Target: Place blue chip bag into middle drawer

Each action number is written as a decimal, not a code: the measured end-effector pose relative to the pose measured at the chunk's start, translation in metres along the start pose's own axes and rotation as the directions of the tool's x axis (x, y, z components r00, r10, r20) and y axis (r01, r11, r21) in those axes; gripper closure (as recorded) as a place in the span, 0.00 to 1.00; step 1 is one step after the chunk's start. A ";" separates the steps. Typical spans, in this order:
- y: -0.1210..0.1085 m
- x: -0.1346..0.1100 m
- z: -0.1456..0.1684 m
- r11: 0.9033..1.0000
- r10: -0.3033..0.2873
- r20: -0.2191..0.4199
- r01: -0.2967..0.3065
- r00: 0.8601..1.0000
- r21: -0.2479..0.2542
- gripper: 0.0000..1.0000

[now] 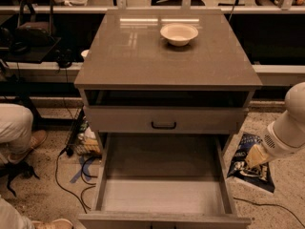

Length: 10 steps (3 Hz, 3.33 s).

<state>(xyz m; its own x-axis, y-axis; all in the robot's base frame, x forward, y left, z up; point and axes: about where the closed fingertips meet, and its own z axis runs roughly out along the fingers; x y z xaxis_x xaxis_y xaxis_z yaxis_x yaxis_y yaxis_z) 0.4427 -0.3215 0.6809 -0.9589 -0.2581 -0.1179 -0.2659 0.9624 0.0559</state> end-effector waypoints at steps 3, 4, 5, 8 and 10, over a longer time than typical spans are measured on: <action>0.111 0.047 0.149 0.916 -0.060 -0.333 -0.081 0.941 -0.393 1.00; 0.124 0.040 0.158 0.893 -0.029 -0.336 -0.127 0.942 -0.433 1.00; 0.131 0.019 0.158 0.875 0.051 -0.292 -0.183 0.955 -0.447 1.00; 0.153 -0.009 0.171 0.839 0.059 -0.281 -0.200 0.958 -0.506 0.59; 0.145 -0.016 0.177 0.822 0.066 -0.276 -0.209 0.959 -0.530 0.13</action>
Offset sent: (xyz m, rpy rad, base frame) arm -0.0734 0.1194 -0.1698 0.3248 0.5257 0.0906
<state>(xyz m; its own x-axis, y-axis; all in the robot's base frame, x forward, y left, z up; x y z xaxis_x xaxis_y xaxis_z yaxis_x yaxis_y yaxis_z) 0.4367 -0.1633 0.5152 -0.9644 -0.2073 0.1643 -0.0704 0.7998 0.5962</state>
